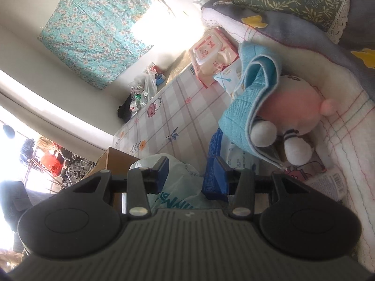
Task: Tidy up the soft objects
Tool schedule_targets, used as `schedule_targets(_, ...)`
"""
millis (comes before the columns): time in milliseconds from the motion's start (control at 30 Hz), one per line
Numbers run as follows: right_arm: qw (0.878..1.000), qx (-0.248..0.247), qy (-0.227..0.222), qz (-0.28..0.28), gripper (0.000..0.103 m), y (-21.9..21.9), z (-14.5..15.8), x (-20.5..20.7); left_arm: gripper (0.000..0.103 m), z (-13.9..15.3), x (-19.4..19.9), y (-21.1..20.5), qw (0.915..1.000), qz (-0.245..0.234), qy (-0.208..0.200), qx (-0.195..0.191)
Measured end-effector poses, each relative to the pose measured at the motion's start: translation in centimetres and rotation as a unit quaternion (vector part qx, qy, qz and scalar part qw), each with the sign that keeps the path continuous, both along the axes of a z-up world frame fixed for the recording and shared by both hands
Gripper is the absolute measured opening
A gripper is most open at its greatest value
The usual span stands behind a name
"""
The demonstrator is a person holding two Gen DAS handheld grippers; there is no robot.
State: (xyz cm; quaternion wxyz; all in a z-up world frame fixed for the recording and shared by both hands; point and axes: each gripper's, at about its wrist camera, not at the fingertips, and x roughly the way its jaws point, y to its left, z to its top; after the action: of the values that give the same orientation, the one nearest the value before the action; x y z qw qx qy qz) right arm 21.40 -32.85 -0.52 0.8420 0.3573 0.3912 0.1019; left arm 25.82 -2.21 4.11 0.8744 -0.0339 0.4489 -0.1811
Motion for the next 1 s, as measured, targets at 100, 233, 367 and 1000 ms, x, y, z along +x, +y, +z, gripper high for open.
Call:
schedule_targets(100, 1.0, 0.002, 0.007, -0.013, 0.043, -1.4, -1.1, -0.6, 0.069, -1.4, 0.3, -3.1, 0.9995, -0.026, 0.013, 0.01)
schedule_targets(233, 1.0, 0.01, 0.014, -0.022, 0.042, -3.2, -2.4, -0.9, 0.063, -2.7, 1.1, -6.0, 0.9987, -0.044, 0.022, 0.013)
schedule_targets(367, 0.999, 0.008, -0.001, -0.043, 0.041, -5.3, -2.2, -1.2, 0.057, -3.0, 2.1, -8.2, 0.9981, -0.055, 0.028, 0.008)
schedule_targets(1000, 0.996, -0.067, 0.055, -0.026, 0.038, -8.0, -4.6, 15.0, 0.044, -2.3, 4.1, -7.7, 0.9996, -0.008, 0.025, 0.006)
